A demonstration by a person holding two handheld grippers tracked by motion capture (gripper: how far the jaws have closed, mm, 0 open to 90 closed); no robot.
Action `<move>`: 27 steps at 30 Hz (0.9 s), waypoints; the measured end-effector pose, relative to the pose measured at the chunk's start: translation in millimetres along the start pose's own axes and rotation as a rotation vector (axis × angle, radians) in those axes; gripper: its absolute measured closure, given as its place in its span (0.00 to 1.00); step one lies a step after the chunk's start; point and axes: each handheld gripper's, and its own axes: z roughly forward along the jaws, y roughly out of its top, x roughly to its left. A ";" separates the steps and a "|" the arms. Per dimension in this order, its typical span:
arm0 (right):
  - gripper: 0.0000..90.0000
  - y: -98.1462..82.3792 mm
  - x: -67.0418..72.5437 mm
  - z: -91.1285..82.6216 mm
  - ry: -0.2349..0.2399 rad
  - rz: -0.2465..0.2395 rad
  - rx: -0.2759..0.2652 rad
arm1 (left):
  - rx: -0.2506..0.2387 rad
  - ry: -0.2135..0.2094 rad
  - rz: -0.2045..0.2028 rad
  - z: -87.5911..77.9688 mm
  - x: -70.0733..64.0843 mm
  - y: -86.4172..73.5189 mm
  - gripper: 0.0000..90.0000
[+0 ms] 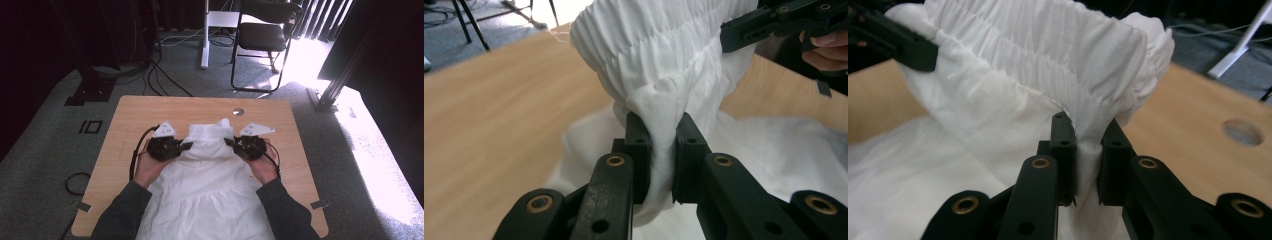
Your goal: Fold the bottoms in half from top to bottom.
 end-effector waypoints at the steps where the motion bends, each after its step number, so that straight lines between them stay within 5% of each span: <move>1: 0.90 -7.3 5.3 -1.4 0.010 -0.001 0.007 | 0.019 -0.007 -0.007 0.2 -5.0 -11.4 0.91; 6: 0.90 -47.9 27.3 -1.3 0.043 -0.015 0.094 | 0.133 -0.051 -0.016 12.7 -24.1 -57.0 0.90; 12: 0.89 -94.0 44.2 12.5 0.076 0.025 0.224 | 0.250 -0.034 -0.016 29.3 -31.1 -91.4 0.91; 20: 0.89 -105.4 45.5 31.8 0.045 0.003 0.317 | 0.291 0.001 0.006 47.4 -25.7 -100.6 0.91; 27: 0.88 -102.2 31.4 44.1 0.021 0.044 0.318 | 0.280 0.025 0.014 61.0 -11.5 -91.5 0.92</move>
